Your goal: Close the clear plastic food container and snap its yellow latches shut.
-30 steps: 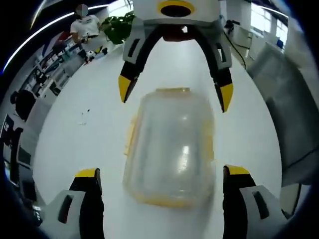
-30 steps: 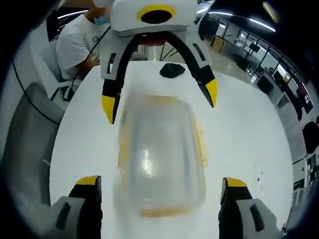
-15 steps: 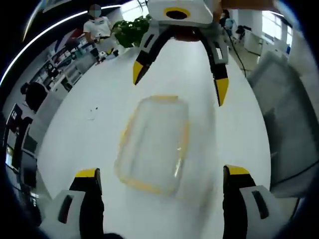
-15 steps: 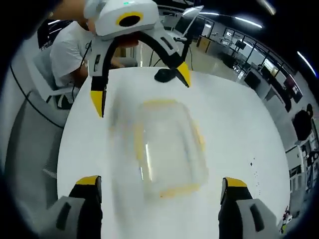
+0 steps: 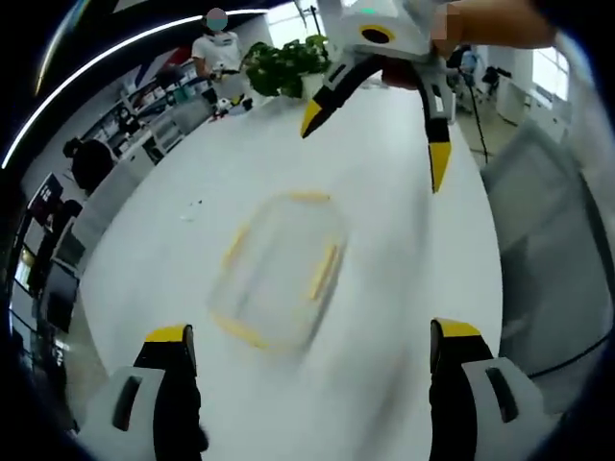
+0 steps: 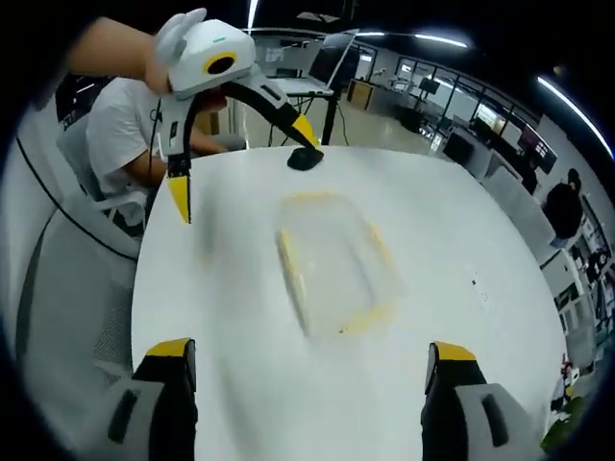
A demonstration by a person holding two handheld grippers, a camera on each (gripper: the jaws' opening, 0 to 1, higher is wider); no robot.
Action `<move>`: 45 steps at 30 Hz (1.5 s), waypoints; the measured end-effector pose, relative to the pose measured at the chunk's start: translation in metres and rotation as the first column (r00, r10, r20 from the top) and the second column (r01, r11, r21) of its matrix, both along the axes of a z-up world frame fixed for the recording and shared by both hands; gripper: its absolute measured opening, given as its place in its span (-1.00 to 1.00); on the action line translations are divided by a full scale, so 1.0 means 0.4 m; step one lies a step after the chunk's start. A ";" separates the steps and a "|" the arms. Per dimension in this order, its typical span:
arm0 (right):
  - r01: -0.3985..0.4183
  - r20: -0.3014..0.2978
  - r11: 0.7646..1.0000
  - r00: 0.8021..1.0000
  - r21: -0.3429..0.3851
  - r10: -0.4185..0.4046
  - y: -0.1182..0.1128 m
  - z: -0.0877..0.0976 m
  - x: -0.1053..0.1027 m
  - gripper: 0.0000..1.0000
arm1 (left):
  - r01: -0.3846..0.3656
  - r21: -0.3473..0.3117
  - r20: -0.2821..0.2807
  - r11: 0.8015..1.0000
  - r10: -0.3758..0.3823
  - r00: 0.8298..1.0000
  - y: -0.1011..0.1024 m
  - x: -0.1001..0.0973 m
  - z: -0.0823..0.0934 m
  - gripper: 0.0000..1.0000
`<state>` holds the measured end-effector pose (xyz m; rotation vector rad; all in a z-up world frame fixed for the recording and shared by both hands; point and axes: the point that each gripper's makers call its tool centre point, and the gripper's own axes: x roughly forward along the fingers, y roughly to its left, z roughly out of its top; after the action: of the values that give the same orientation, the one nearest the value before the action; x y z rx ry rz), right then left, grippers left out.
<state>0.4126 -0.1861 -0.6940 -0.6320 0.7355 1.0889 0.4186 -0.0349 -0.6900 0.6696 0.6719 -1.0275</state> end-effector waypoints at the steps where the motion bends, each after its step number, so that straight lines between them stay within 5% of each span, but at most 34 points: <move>1: 0.013 -0.014 1.000 1.000 0.020 -0.013 0.000 0.003 -0.010 0.98 | -0.011 -0.012 0.000 1.000 0.011 1.000 -0.002 -0.010 0.005 0.98; 11: 0.125 -0.006 0.986 0.992 0.110 -0.125 -0.044 0.027 -0.068 0.98 | -0.108 -0.120 0.008 0.987 0.110 0.994 -0.026 -0.080 0.042 0.98; 21: 0.186 -0.021 0.968 0.982 0.170 -0.186 -0.103 0.025 -0.179 0.98 | -0.184 -0.130 -0.024 0.974 0.183 0.983 -0.016 -0.182 0.011 0.98; 23: 0.229 -0.029 0.955 0.973 0.190 -0.228 -0.119 0.025 -0.200 0.98 | -0.246 -0.174 -0.070 0.954 0.237 0.969 -0.016 -0.211 0.008 0.98; 27: 0.250 -0.031 0.943 0.968 0.219 -0.250 -0.136 0.029 -0.250 0.98 | -0.263 -0.176 -0.063 0.948 0.256 0.965 -0.008 -0.260 -0.003 0.98; 29: 0.270 -0.040 0.935 0.963 0.232 -0.268 -0.150 0.028 -0.272 0.98 | -0.309 -0.219 -0.098 0.925 0.294 0.951 -0.014 -0.286 -0.002 0.98; 36: 0.329 -0.059 0.906 0.944 0.266 -0.325 -0.193 0.030 -0.335 0.98 | -0.338 -0.235 -0.117 0.912 0.318 0.941 -0.022 -0.363 -0.017 0.97; 45: 0.428 -0.117 0.843 0.903 0.325 -0.413 -0.219 0.026 -0.391 0.98 | -0.403 -0.296 -0.142 0.866 0.378 0.915 -0.034 -0.402 -0.012 0.95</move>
<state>0.2560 -0.2736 -0.6834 -0.1318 0.6590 0.7932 0.2579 -0.0486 -0.6950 0.1925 0.6576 -0.7605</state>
